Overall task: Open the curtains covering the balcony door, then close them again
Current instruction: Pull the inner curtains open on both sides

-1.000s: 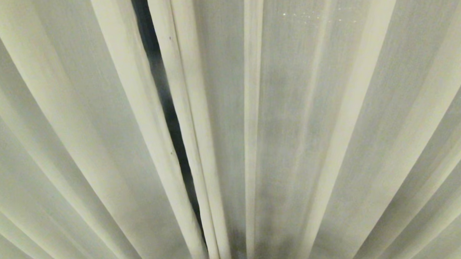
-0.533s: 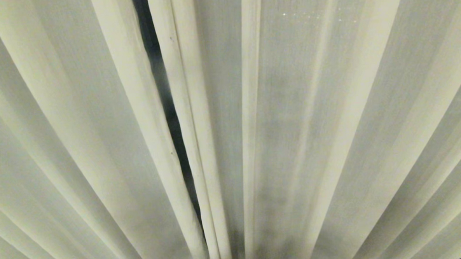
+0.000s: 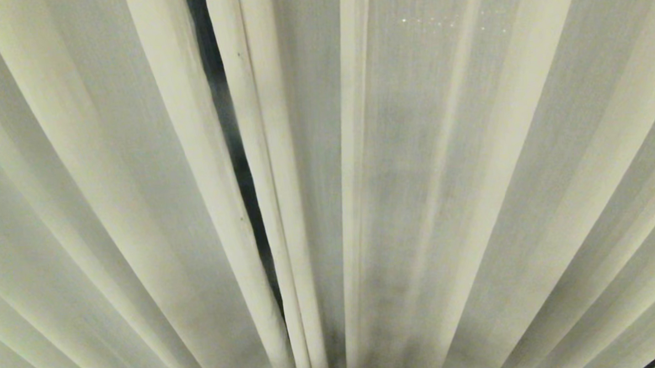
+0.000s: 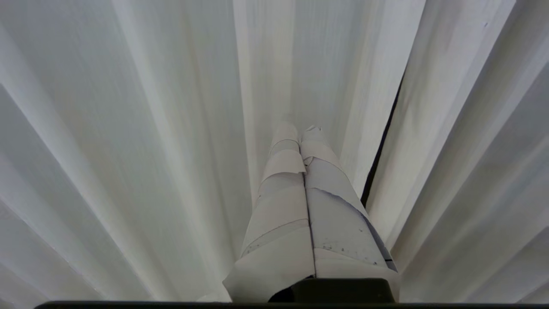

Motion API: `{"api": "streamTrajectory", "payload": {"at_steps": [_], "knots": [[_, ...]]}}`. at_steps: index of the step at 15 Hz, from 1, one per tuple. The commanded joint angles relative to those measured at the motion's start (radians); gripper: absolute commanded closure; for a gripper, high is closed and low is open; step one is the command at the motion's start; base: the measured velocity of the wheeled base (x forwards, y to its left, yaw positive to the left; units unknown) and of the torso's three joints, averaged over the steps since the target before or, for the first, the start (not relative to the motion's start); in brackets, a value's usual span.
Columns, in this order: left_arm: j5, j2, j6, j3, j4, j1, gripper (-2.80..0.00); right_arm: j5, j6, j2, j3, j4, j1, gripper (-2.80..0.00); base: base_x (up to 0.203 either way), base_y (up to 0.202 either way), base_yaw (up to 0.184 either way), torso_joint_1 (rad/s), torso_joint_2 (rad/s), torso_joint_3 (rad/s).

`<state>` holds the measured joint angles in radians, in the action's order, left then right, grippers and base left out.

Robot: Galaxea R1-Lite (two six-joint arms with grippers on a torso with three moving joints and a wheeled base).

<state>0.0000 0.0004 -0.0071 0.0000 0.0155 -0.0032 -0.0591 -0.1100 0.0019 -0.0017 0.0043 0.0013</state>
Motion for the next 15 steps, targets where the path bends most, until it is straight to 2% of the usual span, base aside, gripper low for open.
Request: {"api": "streamTrajectory", "payload": {"at_steps": [1,3,5,10,15], "knots": [[-0.014,0.000,0.002,-0.001,0.091,0.000,0.00,-0.001,0.000,0.000,0.000,0.000,0.000,0.00,0.000,0.000,0.000,0.000,0.00,0.000],[-0.046,0.000,0.016,0.000,0.255,0.000,0.00,-0.001,0.000,0.000,0.000,0.000,0.000,0.00,0.000,0.000,0.000,0.000,0.00,0.000],[-0.051,0.000,0.062,-0.001,0.314,0.000,0.00,-0.001,0.000,0.000,0.000,0.000,0.000,0.00,0.000,0.000,0.000,0.000,0.00,0.000],[-0.041,0.000,0.113,-0.003,0.360,0.000,0.00,-0.001,0.000,0.000,0.000,0.000,0.000,0.00,0.000,0.000,0.000,0.000,0.00,0.000],[-0.114,0.000,0.105,-0.002,0.342,0.000,0.00,-0.001,0.000,0.000,0.000,0.000,0.000,0.00,0.000,0.000,0.000,0.000,0.00,0.000]]}}
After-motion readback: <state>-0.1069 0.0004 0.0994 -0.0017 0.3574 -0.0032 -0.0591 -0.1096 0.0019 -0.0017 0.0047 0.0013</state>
